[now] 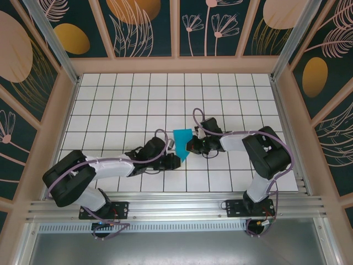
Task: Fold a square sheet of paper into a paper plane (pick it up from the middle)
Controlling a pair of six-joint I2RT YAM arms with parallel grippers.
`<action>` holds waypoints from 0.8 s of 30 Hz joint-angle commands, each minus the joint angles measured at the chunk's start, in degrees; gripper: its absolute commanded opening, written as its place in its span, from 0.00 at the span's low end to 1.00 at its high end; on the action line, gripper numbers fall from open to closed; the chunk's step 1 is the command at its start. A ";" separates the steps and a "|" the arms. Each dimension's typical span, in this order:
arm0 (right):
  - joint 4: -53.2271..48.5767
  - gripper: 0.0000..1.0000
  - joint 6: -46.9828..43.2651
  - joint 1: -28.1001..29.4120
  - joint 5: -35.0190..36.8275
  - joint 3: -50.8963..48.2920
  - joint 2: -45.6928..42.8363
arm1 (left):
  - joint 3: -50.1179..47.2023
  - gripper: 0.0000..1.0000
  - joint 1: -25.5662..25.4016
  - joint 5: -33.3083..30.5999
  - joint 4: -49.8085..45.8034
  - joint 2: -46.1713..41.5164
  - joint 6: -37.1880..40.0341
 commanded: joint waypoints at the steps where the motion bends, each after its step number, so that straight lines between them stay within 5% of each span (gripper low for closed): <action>1: -4.92 0.01 -0.66 -0.04 9.51 -1.10 3.37 | 5.00 0.16 0.46 -2.56 0.13 3.28 -0.92; 12: -4.22 0.01 -0.41 -0.04 9.12 -0.89 3.87 | 11.62 0.15 0.47 -5.40 1.73 17.09 -2.74; 24: -4.70 0.01 -0.50 -0.04 9.78 -0.84 3.98 | 3.18 0.14 0.51 -1.77 4.16 17.32 -6.20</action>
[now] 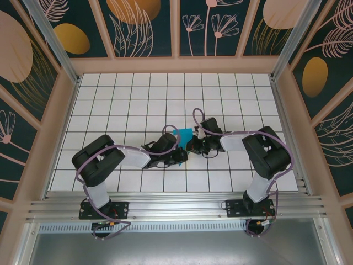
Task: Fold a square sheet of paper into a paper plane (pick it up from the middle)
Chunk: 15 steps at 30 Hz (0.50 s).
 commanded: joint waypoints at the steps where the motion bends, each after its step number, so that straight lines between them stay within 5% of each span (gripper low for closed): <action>1: -4.69 0.01 -0.52 -0.07 9.84 -0.92 3.92 | -5.17 0.14 0.02 2.67 -1.80 -0.95 -2.46; 15: -5.93 0.01 -0.61 -0.07 10.81 -0.20 3.85 | -7.95 0.16 0.00 7.35 -11.36 -2.88 1.74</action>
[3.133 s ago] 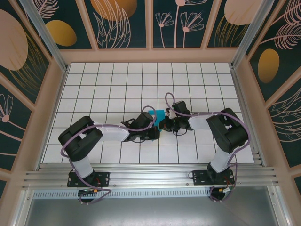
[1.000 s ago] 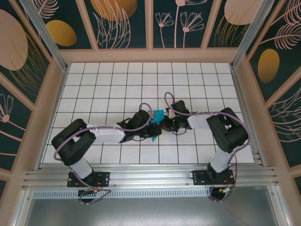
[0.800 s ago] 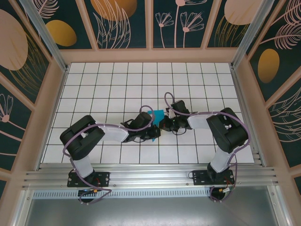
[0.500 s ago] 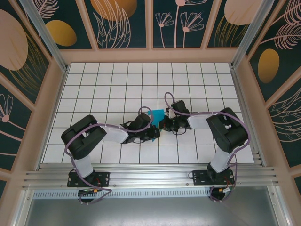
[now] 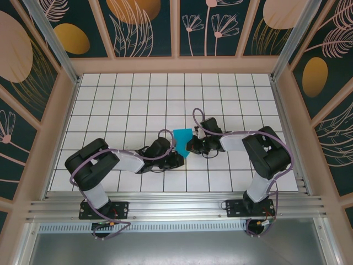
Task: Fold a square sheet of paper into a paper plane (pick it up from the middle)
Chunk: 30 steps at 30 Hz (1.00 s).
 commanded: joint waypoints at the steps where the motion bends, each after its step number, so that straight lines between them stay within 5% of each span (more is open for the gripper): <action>1: -5.86 0.01 -0.69 -0.11 10.72 -0.35 3.80 | -1.55 0.17 -0.32 2.57 -15.03 0.61 2.78; 18: -5.71 0.01 -0.18 -0.11 10.75 0.15 3.11 | 3.07 0.15 0.60 -5.50 -15.75 -11.75 2.28; 30: -4.02 0.02 0.44 0.94 9.49 0.24 2.45 | 14.69 0.12 4.43 -10.05 -17.27 -0.25 5.37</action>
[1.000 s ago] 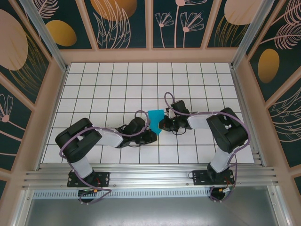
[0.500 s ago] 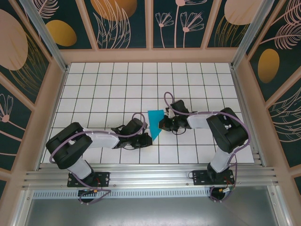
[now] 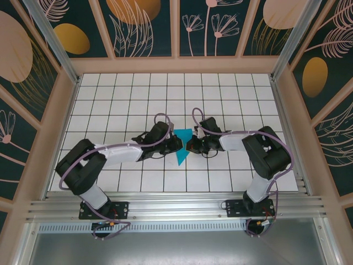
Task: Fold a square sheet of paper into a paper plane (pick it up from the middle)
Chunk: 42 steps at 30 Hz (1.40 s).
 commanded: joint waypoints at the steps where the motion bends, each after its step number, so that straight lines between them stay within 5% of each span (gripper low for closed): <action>1: -2.71 0.02 0.36 0.38 8.03 -0.52 2.15 | 2.79 0.11 0.10 -2.03 -3.22 4.72 2.60; 15: 0.46 0.07 1.29 1.19 4.41 -4.41 -9.61 | 2.64 0.07 0.17 -5.45 -5.71 9.19 5.04; 23: 3.86 0.07 1.88 4.25 -1.76 -4.47 -6.52 | 2.90 0.08 0.12 -4.56 -5.67 10.23 5.79; 32: 0.62 0.05 1.76 4.97 4.12 -5.37 -0.85 | 2.82 0.07 0.11 -4.38 -5.80 10.60 5.89; 42: 7.03 0.06 5.66 5.50 -2.15 -7.95 -8.53 | 3.04 0.07 0.13 -4.60 -6.54 10.60 6.39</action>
